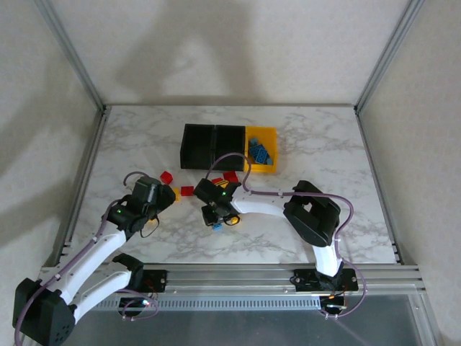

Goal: Sort the legos into containers by color
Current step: Pick up the lego from the bottom-center of the table, then place the lego in the container.

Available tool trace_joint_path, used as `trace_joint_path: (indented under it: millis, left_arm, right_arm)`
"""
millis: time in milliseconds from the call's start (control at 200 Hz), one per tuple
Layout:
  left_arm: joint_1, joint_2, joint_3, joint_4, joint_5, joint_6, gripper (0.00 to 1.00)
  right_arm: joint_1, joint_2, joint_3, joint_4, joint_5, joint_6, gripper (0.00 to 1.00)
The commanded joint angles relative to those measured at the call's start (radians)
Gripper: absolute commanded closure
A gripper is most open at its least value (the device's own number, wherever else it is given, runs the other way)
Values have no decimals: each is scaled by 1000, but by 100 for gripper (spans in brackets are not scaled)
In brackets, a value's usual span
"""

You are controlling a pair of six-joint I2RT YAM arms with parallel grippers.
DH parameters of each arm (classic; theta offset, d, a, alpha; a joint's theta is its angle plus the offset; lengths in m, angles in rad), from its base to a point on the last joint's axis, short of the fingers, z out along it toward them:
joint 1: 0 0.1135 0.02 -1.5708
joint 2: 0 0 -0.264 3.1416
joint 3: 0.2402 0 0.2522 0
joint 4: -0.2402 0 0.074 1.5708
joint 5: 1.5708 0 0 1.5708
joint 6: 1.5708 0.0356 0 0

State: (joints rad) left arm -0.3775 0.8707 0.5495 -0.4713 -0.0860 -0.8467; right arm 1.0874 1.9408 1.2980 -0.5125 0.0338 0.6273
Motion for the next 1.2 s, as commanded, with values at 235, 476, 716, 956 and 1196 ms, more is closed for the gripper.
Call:
trace_joint_path:
  millis: [235,476,716,956,1196]
  left_arm:
    - [-5,5,-9,94,115,-5,30]
    - [-61,69,14,154,120,-15,30]
    - [-154,157,45,233,112,-35,30]
    - [-194,214,56,271,114,-49,30]
    - [-209,214,60,273,101,-59,30]
  right_arm:
    - [-154,-176,71,2,44,-57,67]
    - [-332,-180,149,-14,97,-127,67]
    - [-489,-105,231,11,135,-158,67]
    - [-585,32,350,29,148,-150,66]
    - [-623,142,448,30,134,-147,66]
